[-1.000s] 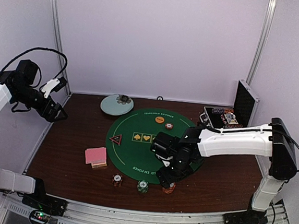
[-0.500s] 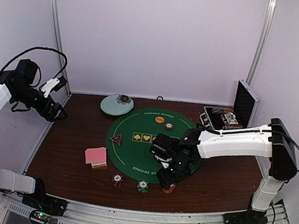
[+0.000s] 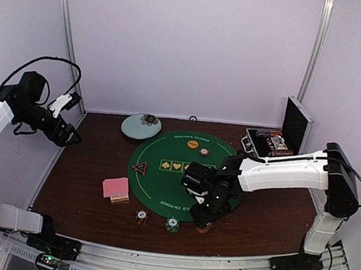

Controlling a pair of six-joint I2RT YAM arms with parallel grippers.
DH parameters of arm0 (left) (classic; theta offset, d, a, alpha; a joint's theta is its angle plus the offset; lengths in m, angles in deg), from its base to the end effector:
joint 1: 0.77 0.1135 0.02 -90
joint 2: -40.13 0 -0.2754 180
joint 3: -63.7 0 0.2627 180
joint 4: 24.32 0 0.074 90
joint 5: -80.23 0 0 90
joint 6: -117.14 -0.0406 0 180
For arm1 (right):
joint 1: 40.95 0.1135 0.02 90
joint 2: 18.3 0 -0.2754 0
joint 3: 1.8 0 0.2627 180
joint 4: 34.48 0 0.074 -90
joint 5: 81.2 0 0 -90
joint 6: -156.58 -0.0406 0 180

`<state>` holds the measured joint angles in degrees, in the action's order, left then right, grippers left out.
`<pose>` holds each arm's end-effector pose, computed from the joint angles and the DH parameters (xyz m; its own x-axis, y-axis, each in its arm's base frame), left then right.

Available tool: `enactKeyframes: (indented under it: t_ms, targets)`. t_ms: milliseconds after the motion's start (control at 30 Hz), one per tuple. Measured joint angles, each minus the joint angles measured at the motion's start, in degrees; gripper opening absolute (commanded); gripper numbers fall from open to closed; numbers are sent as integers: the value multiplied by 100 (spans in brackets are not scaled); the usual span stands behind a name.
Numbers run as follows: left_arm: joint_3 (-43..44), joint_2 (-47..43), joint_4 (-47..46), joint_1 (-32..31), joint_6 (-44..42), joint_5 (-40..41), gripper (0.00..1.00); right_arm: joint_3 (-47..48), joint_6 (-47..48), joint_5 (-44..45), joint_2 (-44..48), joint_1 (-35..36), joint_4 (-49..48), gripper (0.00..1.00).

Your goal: Distribute texas hold em gaming equipment

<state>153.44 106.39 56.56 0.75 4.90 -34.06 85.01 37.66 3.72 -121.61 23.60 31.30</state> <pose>0.2103 -0.0111 0.3767 -0.7048 0.3264 -0.6299 0.5014 0.8573 -0.1168 0.1474 0.3182 0.1935 -0.8101 -0.5814 -0.0751 -0.5858 0.7980 0.1418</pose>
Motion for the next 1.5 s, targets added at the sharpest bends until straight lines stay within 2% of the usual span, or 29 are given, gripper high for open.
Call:
enactKeyframes:
  t_ms: [500,900,1167,1333,1500]
  targets:
    - [0,0,0,0,-2,0,97,-15,11,50,-81,2,-55,58]
    - [0,-2,2,0,-2,-4,98,-11,22,111,-85,4,-50,33]
    - [0,-2,4,0,-13,-20,97,81,31,136,-83,4,133,26]
    - [0,-7,13,0,-24,-24,98,501,52,146,-83,4,365,21]
    - [0,-4,13,0,-35,-22,98,994,85,146,-94,4,525,21]
